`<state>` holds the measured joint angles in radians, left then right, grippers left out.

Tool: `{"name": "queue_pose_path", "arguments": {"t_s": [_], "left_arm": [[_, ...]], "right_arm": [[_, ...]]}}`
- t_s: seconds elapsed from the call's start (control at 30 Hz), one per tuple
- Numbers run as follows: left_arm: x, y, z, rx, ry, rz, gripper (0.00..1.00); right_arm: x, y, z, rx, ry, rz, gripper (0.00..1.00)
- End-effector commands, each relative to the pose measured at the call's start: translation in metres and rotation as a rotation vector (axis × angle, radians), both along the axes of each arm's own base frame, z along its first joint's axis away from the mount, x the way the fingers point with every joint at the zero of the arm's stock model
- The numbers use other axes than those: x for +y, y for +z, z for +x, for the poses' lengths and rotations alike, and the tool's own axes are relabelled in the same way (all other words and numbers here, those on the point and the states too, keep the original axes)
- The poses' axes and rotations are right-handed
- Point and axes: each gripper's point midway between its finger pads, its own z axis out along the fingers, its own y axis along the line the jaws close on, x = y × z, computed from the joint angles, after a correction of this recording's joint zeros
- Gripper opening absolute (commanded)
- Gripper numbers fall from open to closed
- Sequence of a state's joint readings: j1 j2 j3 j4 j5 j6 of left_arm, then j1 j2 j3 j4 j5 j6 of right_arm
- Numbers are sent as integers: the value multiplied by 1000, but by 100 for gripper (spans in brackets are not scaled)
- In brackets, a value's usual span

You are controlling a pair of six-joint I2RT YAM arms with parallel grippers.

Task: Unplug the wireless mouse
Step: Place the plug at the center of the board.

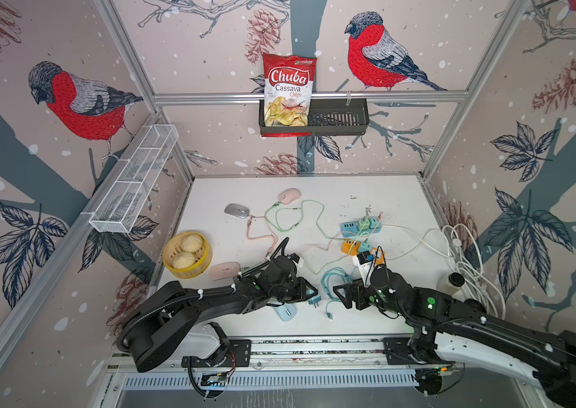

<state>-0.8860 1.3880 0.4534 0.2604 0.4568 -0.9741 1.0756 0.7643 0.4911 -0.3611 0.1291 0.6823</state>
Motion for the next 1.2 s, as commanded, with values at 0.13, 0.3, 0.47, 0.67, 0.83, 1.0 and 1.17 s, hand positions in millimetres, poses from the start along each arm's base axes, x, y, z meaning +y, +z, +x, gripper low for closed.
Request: {"name": "queue_pose_path", "arguments": {"t_s": [0.13, 0.3, 0.47, 0.67, 0.83, 1.0, 1.17], "left_arm": [[-28, -6, -9, -4, -116, -5, 1], [-22, 3, -2, -71, -114, 56, 56], [-13, 31, 4, -154, -140, 124, 96], [31, 67, 28, -249, -91, 284, 96], [58, 117, 66, -462, 16, 253, 96], [63, 143, 99, -544, 69, 201, 96], [66, 140, 111, -553, 67, 199, 96]], "right_arm": [[-23, -17, 37, -7, -123, -75, 100], [-19, -37, 50, 30, -97, -119, 100], [-3, -63, 58, 94, -33, -223, 99], [9, -96, 47, 186, 8, -291, 75], [9, -110, 14, 239, 13, -378, 55], [16, -104, -10, 276, -23, -377, 52], [14, -63, -7, 236, -86, -368, 57]]}}
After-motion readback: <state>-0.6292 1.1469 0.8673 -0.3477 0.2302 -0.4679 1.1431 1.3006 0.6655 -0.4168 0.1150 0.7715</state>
